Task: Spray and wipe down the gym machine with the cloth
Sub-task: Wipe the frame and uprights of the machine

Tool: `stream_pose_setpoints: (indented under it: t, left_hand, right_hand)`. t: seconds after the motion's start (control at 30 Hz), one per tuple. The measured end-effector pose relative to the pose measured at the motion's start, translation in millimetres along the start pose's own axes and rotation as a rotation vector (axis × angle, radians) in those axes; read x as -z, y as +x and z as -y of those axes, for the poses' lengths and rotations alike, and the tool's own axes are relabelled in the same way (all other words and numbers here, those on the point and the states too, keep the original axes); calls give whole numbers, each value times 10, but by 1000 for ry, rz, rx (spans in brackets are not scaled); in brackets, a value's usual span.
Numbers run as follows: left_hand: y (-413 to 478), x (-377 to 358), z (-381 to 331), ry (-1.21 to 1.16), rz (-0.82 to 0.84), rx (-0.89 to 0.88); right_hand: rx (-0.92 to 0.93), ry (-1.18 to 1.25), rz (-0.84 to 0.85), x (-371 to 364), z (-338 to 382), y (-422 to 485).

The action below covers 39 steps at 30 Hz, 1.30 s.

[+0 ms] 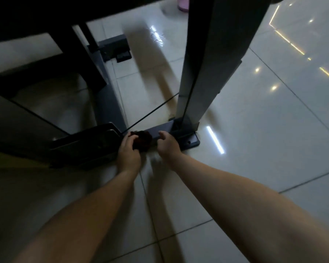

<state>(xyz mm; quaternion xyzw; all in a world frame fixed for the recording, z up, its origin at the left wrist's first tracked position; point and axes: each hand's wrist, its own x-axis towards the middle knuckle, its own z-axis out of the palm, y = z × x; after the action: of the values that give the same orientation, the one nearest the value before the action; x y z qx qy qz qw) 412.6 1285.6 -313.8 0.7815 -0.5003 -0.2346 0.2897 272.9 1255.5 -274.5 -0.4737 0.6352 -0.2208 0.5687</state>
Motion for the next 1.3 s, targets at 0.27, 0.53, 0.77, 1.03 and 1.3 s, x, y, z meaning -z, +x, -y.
stream_pose_setpoints:
  t: [0.27, 0.53, 0.77, 1.03, 1.3]
  left_hand:
    - [202, -738, -305, 226, 189, -202]
    - [355, -932, -420, 285, 262, -394]
    - [314, -293, -150, 398, 240, -310]
    - [258, -722, -490, 248, 177, -349]
    - [357, -973, -633, 231, 212, -385]
  right_hand:
    - [-35, -6, -121, 358, -337, 214]
    - [-90, 263, -221, 527, -451, 166]
    - [-29, 194, -173, 205, -321, 317]
    - [-6, 294, -148, 258, -367, 266]
    - [-63, 339, -121, 558, -389, 126]
